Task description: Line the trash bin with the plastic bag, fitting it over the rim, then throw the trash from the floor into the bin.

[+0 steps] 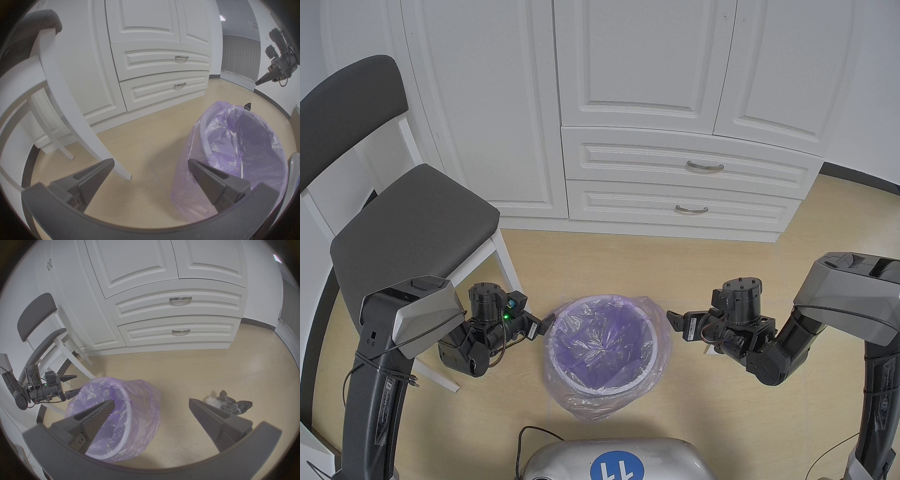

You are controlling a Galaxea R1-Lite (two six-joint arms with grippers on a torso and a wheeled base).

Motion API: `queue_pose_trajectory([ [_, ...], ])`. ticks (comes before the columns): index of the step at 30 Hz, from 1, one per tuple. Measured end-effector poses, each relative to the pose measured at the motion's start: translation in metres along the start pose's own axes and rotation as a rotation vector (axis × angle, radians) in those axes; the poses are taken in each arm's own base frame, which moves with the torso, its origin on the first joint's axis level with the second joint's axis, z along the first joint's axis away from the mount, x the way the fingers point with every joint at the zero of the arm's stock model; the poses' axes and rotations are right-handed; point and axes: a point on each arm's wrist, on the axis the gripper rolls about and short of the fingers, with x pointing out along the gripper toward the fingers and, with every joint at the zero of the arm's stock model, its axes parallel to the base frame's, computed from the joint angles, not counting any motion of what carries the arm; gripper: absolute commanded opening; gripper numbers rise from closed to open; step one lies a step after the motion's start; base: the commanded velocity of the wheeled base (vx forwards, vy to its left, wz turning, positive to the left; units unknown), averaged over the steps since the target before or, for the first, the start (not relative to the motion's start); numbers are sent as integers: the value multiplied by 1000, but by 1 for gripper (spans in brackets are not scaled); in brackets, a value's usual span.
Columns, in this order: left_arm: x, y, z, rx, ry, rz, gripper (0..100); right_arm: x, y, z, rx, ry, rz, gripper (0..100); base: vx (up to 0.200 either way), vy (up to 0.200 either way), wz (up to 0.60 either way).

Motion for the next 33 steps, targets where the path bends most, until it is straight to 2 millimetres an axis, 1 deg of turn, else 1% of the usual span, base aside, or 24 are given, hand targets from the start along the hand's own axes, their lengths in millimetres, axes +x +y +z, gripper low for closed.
queue_pose_trajectory([
  [14,10,-2,-13,-58,61,-17,100,4,-1,-7,-3,19,8,100,0,0,0],
  [22,13,1,-9,-103,51,-11,100,4,0,-8,-4,21,10,100,0,0,0],
  [27,7,9,-2,-108,44,-9,100,4,0,-8,-4,20,10,100,0,0,0],
  [33,-12,21,13,-125,60,-55,100,3,0,-7,-4,18,10,100,0,0,0],
])
